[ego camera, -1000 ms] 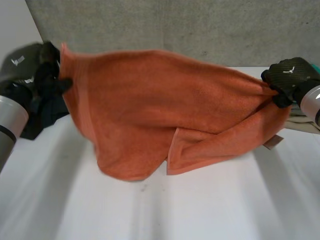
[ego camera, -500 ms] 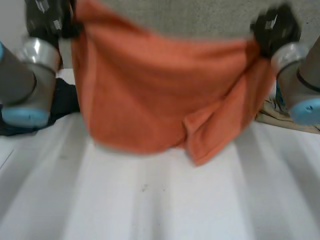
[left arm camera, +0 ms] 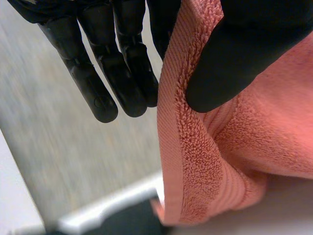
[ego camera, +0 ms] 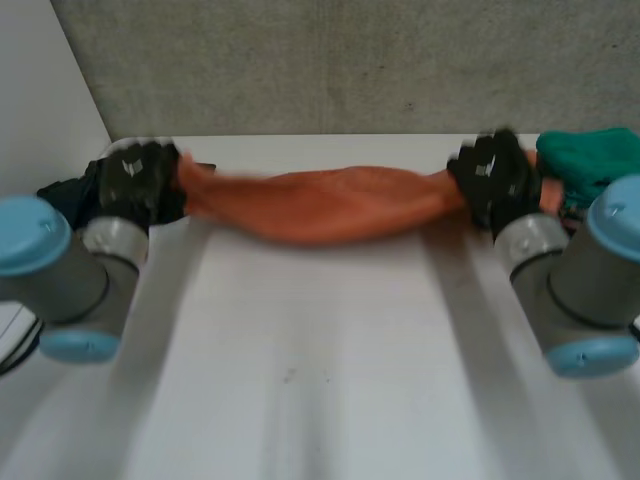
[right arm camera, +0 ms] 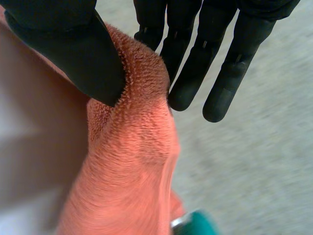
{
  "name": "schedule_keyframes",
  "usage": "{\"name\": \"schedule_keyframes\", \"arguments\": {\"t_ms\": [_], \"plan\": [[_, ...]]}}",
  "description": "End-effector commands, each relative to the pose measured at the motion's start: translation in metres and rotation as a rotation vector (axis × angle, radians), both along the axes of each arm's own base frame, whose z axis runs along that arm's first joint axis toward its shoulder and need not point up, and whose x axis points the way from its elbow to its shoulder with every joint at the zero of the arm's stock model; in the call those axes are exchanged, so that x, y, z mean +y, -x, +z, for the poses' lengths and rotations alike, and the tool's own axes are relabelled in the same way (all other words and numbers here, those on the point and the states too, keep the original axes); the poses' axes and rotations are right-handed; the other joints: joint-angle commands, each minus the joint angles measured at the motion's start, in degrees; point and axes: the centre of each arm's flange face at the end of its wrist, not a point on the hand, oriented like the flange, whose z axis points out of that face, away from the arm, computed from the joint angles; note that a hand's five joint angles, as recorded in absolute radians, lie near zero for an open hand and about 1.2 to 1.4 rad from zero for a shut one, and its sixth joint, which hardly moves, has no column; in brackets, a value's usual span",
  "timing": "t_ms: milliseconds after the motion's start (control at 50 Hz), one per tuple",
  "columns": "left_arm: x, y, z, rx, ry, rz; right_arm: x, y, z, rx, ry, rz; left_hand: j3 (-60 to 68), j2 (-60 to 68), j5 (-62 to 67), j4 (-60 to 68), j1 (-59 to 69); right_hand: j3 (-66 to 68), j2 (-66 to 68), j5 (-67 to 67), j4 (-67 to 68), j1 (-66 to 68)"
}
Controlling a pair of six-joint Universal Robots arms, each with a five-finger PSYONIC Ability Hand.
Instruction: Fold the laundry.
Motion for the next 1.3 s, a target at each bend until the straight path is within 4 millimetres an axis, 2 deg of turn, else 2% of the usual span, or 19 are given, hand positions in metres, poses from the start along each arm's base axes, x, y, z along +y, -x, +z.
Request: {"name": "schedule_keyframes", "arguments": {"t_ms": [20,80,120,140,220,360,520,580,620,740,840,880,900,940,980,1020,1080,1160,1300], "plan": [[0.023,-0.009,-0.05,-0.217,-0.113,0.011,0.018,0.005,-0.05,0.057,-0.154,0.015,11.63,11.32,13.13,11.21,14.41,11.49,12.42,13.13,11.24,14.72],[0.031,-0.012,-0.058,-0.288,-0.12,0.011,0.021,0.005,-0.054,0.059,-0.169,0.021,11.63,11.32,13.13,11.21,14.41,11.49,12.42,13.13,11.24,14.72],[0.033,-0.012,-0.057,-0.306,-0.112,0.009,0.022,0.006,-0.055,0.06,-0.175,0.021,1.78,1.47,3.29,1.37,4.57,11.49,12.42,13.13,11.24,14.72],[0.035,-0.01,-0.058,-0.322,-0.108,-0.003,0.022,0.006,-0.055,0.061,-0.177,0.021,-8.6,-8.91,-7.1,-9.02,-5.82,11.49,12.42,13.13,11.24,14.72],[0.04,-0.002,-0.058,-0.332,-0.098,-0.058,0.025,0.006,-0.058,0.06,-0.187,0.024,-23.3,-23.61,-21.79,-23.72,-20.52,11.49,12.42,13.13,11.24,14.72],[0.054,0.013,-0.062,-0.34,-0.093,-0.147,0.03,0.003,-0.06,0.037,-0.209,0.031,-28.72,-29.03,-27.22,-29.14,-25.94,11.49,12.42,13.13,11.24,14.72],[0.062,0.019,-0.064,-0.444,-0.036,-0.164,0.029,0.004,-0.06,0.038,-0.207,0.028,-20.51,-20.82,-19.0,-20.92,-17.72,11.49,12.42,13.13,11.24,14.72],[0.068,0.019,-0.068,-0.507,-0.023,-0.174,0.029,0.004,-0.06,0.038,-0.208,0.027,-7.91,-8.22,-6.41,-8.33,-5.13,11.49,12.42,13.13,11.24,14.72],[0.074,0.021,-0.068,-0.535,-0.013,-0.188,0.03,0.003,-0.06,0.039,-0.208,0.028,11.51,11.2,13.02,11.09,14.29,11.49,12.42,13.13,11.24,14.72],[0.081,0.029,-0.047,-0.538,0.052,-0.188,0.03,0.004,-0.06,0.04,-0.237,0.027,11.63,11.32,13.13,11.21,14.41,11.49,12.42,13.13,11.24,14.72],[0.073,0.023,-0.029,-0.522,0.091,-0.132,0.03,0.007,-0.057,-0.003,-0.33,0.016,11.63,11.32,13.13,11.21,14.41,10.05,10.98,11.7,9.8,13.28],[0.068,0.017,-0.029,-0.527,0.083,-0.105,0.029,0.008,-0.055,-0.027,-0.374,0.008,11.63,11.32,13.13,11.21,14.41,-9.72,-8.79,-8.07,-9.97,-6.49],[0.066,0.014,-0.029,-0.528,0.077,-0.093,0.029,0.01,-0.053,-0.053,-0.422,0.001,11.63,11.32,13.13,11.21,14.41,-28.3,-27.37,-26.65,-28.55,-25.07],[0.061,0.007,-0.029,-0.524,0.066,-0.071,0.029,0.011,-0.05,-0.081,-0.468,-0.003,11.63,11.32,13.13,11.21,14.41,-40.71,-39.78,-39.07,-40.96,-37.48],[0.059,0.003,-0.029,-0.52,0.057,-0.061,0.028,0.014,-0.045,-0.123,-0.539,-0.007,11.63,11.32,13.13,11.21,14.41,-46.96,-46.03,-45.31,-47.21,-43.73],[0.06,0.003,-0.028,-0.519,0.055,-0.061,0.024,0.019,-0.043,-0.155,-0.589,-0.015,11.63,11.32,13.13,11.21,14.41,-47.33,-46.4,-45.68,-47.58,-44.1],[0.062,0.002,-0.025,-0.516,0.046,-0.063,0.006,0.044,-0.033,-0.229,-0.674,-0.061,11.63,11.32,13.13,11.21,14.41,-47.16,-46.23,-45.51,-47.41,-43.93],[0.064,0.002,-0.021,-0.507,0.037,-0.067,-0.005,0.063,-0.02,-0.262,-0.73,-0.079,11.63,11.32,13.13,11.21,14.41,-45.82,-44.89,-44.17,-46.07,-42.59],[0.063,0.003,-0.009,-0.445,0.034,-0.067,-0.019,0.098,-0.018,-0.311,-0.792,-0.162,11.63,11.32,13.13,11.21,14.41,-40.27,-39.34,-38.62,-40.52,-37.04]]}}
